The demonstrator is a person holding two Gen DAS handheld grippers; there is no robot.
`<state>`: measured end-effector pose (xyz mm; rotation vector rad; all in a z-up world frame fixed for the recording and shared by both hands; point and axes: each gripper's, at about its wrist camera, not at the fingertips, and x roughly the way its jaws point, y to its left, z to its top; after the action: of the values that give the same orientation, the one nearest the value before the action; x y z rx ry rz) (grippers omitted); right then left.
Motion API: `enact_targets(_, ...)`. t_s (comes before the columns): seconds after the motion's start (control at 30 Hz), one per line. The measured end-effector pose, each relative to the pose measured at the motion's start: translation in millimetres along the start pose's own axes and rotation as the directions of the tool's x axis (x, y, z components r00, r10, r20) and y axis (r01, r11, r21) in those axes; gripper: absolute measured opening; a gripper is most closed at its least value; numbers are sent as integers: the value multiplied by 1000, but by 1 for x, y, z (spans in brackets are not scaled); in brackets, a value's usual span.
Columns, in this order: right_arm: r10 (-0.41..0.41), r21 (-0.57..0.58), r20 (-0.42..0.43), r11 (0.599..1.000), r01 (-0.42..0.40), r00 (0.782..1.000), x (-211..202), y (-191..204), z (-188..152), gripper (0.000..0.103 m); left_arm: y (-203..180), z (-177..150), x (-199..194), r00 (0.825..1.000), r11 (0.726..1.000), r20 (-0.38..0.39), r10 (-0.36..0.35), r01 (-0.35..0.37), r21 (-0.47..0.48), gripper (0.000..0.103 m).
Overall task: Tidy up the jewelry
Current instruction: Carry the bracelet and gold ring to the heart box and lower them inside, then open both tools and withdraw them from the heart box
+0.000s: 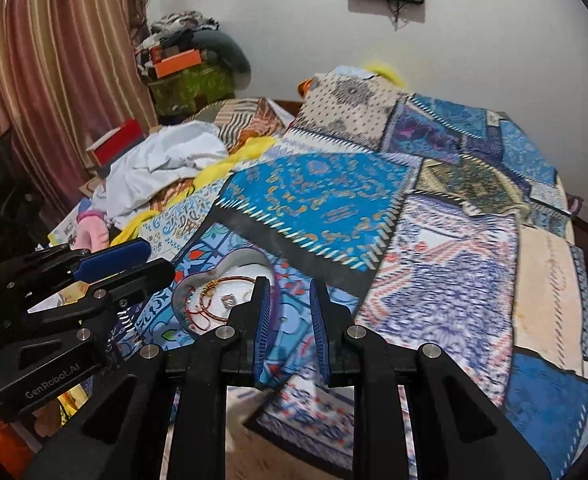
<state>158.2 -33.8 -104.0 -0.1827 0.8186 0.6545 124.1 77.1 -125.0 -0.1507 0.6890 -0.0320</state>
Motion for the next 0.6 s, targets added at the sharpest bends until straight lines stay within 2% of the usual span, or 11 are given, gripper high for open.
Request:
enact_targets(0.03,-9,6,9,1000,9,1000,-6,-4,-1,22,-5,1,-2,1000,1000,2,-2,2,6,33)
enact_targets(0.1,-24,17,27,1000,23,999,-14,-10,-3,36,-14,4,-4,1000,1000,6,-5,5,17,36)
enact_targets(0.13,-37,28,44,999,36,998,-21,-15,-5,38,-18,5,-5,1000,1000,8,-5,5,22,37)
enact_targets(0.3,-73,75,84,995,67,994,-47,-42,-12,39,-42,10,-8,1000,999,16,-16,15,51,45)
enact_targets(0.6,-157,165,92,976,141,983,-79,-101,-38,39,-90,12,9,998,993,-28,-56,59,105,45)
